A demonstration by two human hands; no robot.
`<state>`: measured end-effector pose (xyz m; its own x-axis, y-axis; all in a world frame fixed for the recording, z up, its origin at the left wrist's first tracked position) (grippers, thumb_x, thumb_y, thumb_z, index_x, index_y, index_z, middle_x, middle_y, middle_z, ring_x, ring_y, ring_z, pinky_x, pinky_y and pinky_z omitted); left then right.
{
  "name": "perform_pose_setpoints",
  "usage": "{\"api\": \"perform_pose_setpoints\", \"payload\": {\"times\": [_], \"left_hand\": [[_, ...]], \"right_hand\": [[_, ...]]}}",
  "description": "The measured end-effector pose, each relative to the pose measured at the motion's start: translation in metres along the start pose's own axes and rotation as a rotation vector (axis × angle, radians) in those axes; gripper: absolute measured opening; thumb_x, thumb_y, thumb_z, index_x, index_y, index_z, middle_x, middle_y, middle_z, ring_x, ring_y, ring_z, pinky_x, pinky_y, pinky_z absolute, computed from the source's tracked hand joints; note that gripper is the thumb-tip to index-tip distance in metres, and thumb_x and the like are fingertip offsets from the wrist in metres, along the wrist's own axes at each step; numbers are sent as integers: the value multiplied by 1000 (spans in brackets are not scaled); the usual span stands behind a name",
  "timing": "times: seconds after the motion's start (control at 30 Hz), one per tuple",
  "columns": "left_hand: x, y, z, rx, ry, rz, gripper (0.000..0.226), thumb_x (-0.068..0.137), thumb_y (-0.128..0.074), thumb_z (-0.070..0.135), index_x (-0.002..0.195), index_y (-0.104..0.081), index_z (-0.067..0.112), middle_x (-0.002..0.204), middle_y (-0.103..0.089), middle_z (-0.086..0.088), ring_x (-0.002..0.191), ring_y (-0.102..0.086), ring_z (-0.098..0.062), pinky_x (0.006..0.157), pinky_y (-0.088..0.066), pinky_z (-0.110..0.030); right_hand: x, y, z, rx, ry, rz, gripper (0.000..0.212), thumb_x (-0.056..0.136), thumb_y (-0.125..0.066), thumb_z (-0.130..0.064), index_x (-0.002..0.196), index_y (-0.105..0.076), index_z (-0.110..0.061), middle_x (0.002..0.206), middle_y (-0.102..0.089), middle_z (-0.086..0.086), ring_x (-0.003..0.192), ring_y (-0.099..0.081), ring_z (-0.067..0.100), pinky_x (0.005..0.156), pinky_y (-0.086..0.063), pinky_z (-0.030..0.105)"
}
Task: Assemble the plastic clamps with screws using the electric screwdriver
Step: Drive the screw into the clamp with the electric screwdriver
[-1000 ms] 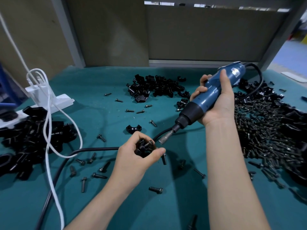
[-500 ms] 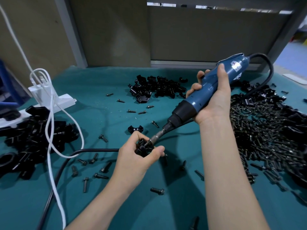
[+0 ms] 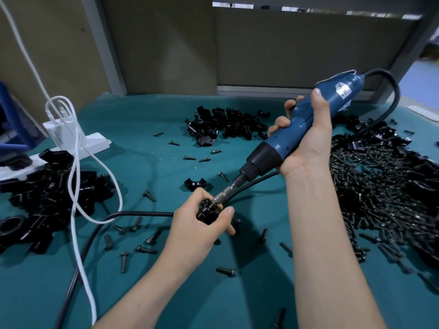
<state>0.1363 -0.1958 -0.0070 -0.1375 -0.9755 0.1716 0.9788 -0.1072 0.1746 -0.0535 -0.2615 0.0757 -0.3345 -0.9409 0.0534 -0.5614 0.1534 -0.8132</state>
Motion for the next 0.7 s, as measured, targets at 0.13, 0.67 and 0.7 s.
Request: {"api": "perform_pose_setpoints", "payload": {"times": [0.13,0.67,0.7], "left_hand": [[0,0,-1,-12,7,-4,25,87,-67,16,81,-46,4,59,-70,-1,52,-44,-12,49,-39,-14],[-1,0,1,-29,-5,8,22,87,-66,9,78,-47,4,55,-68,-4,47,-42,-8,47,-37,-12],[-1,-1,2,-30,-7,9,22,86,-65,9,77,-46,4,55,-67,-4,46,-41,-7,46,-36,-11]], "right_hand": [[-1,-4,3,-6,-15,-18,19,91,-61,-35,84,-53,-19,72,-62,-5,44,-47,8,47,-42,20],[-1,-12,9,-5,-28,-89,17,93,-56,-34,84,-52,-20,73,-60,-6,44,-46,7,47,-42,20],[-1,-13,10,-9,-27,-91,17,93,-56,-33,85,-52,-20,73,-60,-6,44,-46,7,47,-42,20]]}}
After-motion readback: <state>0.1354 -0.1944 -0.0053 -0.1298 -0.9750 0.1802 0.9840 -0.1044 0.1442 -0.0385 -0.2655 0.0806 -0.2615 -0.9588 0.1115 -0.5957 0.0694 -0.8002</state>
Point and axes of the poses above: each hand's wrist, its own x-axis towards the middle knuckle, its own y-axis out of the back of the hand, z = x × y, the point moved 10 cm from there along x, towards the middle knuckle
